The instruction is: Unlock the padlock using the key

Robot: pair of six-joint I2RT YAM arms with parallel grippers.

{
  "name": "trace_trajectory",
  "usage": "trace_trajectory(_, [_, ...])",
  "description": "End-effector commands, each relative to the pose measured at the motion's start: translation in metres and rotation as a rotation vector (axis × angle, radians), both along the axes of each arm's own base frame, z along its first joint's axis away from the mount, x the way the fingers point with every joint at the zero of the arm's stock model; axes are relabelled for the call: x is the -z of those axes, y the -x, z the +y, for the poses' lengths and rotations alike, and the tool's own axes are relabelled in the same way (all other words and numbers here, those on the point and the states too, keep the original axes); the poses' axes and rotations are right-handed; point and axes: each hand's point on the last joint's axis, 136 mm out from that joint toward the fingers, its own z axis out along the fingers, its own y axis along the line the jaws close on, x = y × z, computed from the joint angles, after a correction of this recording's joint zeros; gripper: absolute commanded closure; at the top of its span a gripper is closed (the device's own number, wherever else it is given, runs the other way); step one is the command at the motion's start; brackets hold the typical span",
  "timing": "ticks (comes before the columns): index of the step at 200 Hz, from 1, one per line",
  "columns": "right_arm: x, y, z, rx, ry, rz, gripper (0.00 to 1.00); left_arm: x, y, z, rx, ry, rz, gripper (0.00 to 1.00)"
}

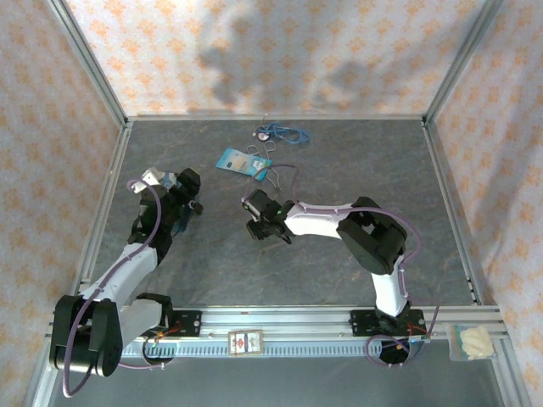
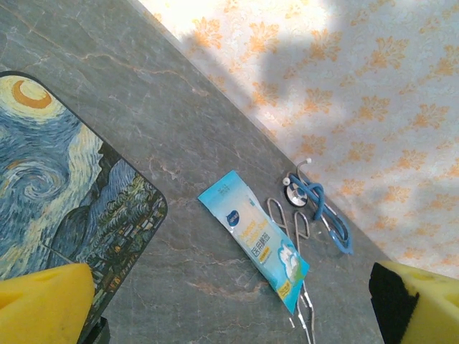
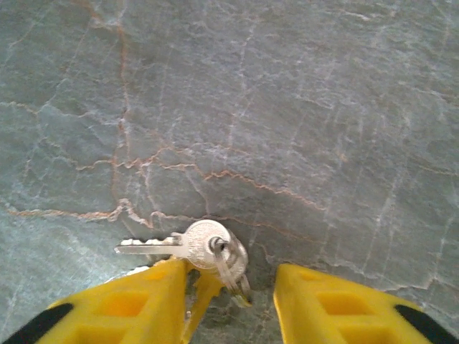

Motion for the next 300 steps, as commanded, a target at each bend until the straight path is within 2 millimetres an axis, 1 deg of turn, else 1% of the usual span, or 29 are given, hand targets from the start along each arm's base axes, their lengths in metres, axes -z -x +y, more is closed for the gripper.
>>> trace_trajectory(1, [0.026, -0.007, -0.008, 0.053, 0.044, -0.001, 0.73, -0.005, 0.000, 0.001, -0.003, 0.019, -0.029, 0.01])
trace_trajectory(11, [0.027, -0.005, -0.009, 0.058, 0.040, 0.004, 0.80, -0.004, 0.000, -0.001, 0.006, 0.028, -0.028, 0.01])
trace_trajectory(25, [0.026, -0.003, -0.010, 0.062, 0.039, 0.012, 0.87, -0.004, -0.001, -0.003, 0.015, 0.041, -0.030, 0.01])
trace_trajectory(45, [0.025, 0.001, -0.019, 0.084, 0.052, 0.016, 0.98, -0.006, -0.001, -0.008, 0.036, 0.059, -0.035, 0.01])
trace_trajectory(52, [0.024, 0.004, -0.023, 0.090, 0.052, 0.020, 1.00, -0.006, -0.001, -0.010, 0.044, 0.064, -0.037, 0.01])
trace_trajectory(74, [0.021, 0.015, -0.033, 0.115, 0.025, 0.059, 1.00, -0.013, 0.000, -0.022, 0.088, 0.081, -0.067, 0.01])
trace_trajectory(102, [0.013, 0.026, -0.044, 0.173, -0.070, 0.144, 1.00, -0.016, -0.001, -0.037, 0.136, 0.091, -0.084, 0.01])
trace_trajectory(136, [0.016, 0.045, -0.068, 0.232, -0.074, 0.212, 1.00, -0.015, -0.003, -0.050, 0.180, 0.099, -0.079, 0.01])
trace_trajectory(148, [0.015, 0.052, -0.074, 0.236, -0.084, 0.224, 0.91, -0.013, -0.004, -0.052, 0.185, 0.099, -0.073, 0.01])
trace_trajectory(160, [0.006, 0.053, -0.077, 0.239, -0.101, 0.201, 0.77, -0.013, -0.004, -0.052, 0.181, 0.103, -0.075, 0.01])
trace_trajectory(167, [-0.002, 0.050, -0.078, 0.240, -0.109, 0.175, 0.70, -0.013, -0.004, -0.052, 0.178, 0.105, -0.076, 0.01])
trace_trajectory(178, [-0.015, 0.043, -0.079, 0.236, -0.113, 0.123, 0.61, -0.014, -0.005, -0.052, 0.174, 0.107, -0.079, 0.01])
trace_trajectory(191, [-0.027, 0.034, -0.075, 0.211, -0.109, 0.077, 0.55, -0.015, -0.006, -0.051, 0.168, 0.109, -0.081, 0.01])
trace_trajectory(206, [-0.034, 0.024, -0.068, 0.179, -0.088, 0.042, 0.54, -0.017, -0.008, -0.052, 0.170, 0.109, -0.085, 0.01])
trace_trajectory(224, [-0.026, 0.014, -0.066, 0.164, -0.026, 0.023, 0.54, -0.019, -0.008, -0.053, 0.175, 0.105, -0.081, 0.01])
trace_trajectory(236, [-0.020, 0.011, -0.066, 0.150, 0.004, 0.021, 0.54, -0.018, -0.006, -0.052, 0.172, 0.100, -0.076, 0.01])
trace_trajectory(277, [-0.007, 0.018, -0.062, 0.121, 0.040, 0.035, 0.54, -0.016, 0.000, -0.044, 0.133, 0.093, -0.080, 0.01])
trace_trajectory(300, [0.004, 0.024, -0.069, 0.143, 0.080, 0.047, 0.54, -0.018, 0.000, -0.042, 0.123, 0.099, -0.090, 0.01])
